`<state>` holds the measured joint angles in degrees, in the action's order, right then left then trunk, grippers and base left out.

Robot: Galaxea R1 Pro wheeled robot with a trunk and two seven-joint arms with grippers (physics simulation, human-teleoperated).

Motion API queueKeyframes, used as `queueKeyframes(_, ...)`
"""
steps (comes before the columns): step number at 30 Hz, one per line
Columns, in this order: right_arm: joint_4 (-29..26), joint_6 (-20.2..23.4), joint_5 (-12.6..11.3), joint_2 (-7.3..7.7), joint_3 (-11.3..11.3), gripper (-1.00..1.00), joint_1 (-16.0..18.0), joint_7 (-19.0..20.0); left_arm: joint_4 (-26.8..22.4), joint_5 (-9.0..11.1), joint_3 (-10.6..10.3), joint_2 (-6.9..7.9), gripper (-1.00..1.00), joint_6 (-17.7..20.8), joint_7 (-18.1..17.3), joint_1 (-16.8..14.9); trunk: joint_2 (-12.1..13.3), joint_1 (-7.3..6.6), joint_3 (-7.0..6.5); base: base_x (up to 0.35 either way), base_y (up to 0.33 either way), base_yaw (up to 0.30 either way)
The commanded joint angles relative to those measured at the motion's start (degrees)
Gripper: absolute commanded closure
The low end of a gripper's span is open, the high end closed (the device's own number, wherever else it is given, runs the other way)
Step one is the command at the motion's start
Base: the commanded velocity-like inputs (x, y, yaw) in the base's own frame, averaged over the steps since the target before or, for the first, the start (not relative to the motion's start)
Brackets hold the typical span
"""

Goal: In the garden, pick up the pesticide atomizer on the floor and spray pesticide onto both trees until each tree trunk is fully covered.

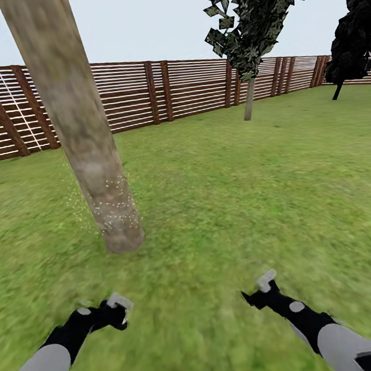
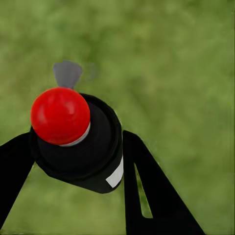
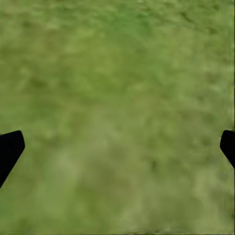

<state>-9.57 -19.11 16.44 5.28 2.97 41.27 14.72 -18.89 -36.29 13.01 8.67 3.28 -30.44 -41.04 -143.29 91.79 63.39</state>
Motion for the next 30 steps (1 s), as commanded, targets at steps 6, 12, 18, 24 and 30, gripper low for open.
queueKeyframes(6, 7.4, -27.5, -12.1, -0.18, -2.3, -1.0, -13.3, -21.8, 5.7, 25.3, 1.3, 0.21, 1.0, -26.6, 24.7, 17.0, 0.0, -0.01, -0.02, 0.0, 0.0, 0.0)
queueKeyframes(12, 7.9, -40.9, -16.2, -1.02, -2.2, -1.0, -18.6, -22.0, 5.8, 31.3, 10.5, 0.52, 1.0, -38.9, 25.2, 26.0, 0.0, -0.01, -0.02, 0.0, 0.0, 0.0)
queueKeyframes(18, 8.2, -40.9, -16.2, -1.19, -2.1, -1.0, -19.9, -22.0, 6.7, 31.4, 12.6, 0.39, 1.0, -39.0, 25.1, 26.8, 0.0, -0.01, -0.02, 0.0, 0.0, 0.0)
queueKeyframes(24, 8.3, -40.9, -16.2, -1.41, -2.1, -1.0, -21.0, -22.0, 6.9, 31.4, 12.6, 0.38, 1.0, -39.0, 25.1, 26.8, 0.0, -0.01, -0.02, 0.0, 0.0, 0.0)
queueKeyframes(30, 8.3, -40.9, -16.2, -1.41, -2.1, -1.0, -22.0, -22.0, 6.3, 31.0, 12.0, 0.01, 1.0, -39.0, 24.9, 26.8, 0.0, -0.01, -0.02, 0.0, 0.0, 0.0)
